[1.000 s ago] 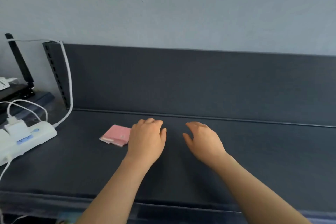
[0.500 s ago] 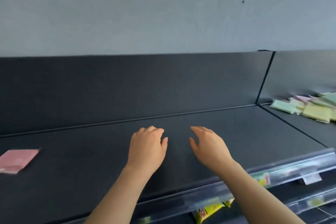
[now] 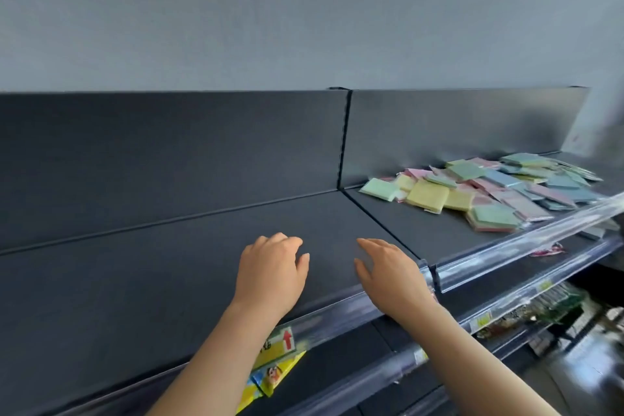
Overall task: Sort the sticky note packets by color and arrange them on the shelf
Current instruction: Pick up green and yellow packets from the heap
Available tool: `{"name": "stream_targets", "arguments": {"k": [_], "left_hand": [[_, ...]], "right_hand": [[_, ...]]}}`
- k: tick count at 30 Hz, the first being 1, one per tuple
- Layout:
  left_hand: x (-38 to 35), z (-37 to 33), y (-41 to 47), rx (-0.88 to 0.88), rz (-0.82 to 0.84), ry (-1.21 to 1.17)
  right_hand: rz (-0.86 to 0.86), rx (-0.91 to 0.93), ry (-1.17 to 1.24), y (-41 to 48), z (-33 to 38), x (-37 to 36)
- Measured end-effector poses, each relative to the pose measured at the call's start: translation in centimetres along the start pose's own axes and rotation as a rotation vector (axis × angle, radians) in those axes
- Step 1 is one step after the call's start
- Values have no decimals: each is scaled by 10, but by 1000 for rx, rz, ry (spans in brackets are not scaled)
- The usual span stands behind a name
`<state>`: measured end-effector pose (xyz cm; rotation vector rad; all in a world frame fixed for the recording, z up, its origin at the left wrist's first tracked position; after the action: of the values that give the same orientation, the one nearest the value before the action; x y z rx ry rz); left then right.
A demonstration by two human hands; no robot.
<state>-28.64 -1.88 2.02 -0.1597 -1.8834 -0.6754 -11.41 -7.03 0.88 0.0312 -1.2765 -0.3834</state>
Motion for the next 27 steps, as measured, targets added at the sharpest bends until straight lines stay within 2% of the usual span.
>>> {"name": "stream_targets", "arguments": {"k": [8, 16, 21, 27], "left_hand": [[-55, -63, 66, -81, 80, 19], [-99, -92, 146, -119, 141, 18], [-129, -105, 193, -97, 217, 13], [-173, -122, 247, -78, 268, -6]], "right_hand": [[-20, -110, -4, 31, -90, 14], [-29, -202, -31, 99, -151, 17], [-55, -164, -77, 136, -186, 17], [87, -86, -153, 176, -226, 4]]}}
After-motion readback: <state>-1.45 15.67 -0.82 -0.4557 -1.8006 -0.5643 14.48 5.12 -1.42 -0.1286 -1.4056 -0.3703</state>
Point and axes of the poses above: each hand's wrist, its own y-axis towards the middle knuckle, its own x-axis out of the back of the hand, z = x × y, the point moved 4 cm from there along y, towards the middle knuckle, and after that the axes turned 1 degree about -x, right-handed, at the moved point
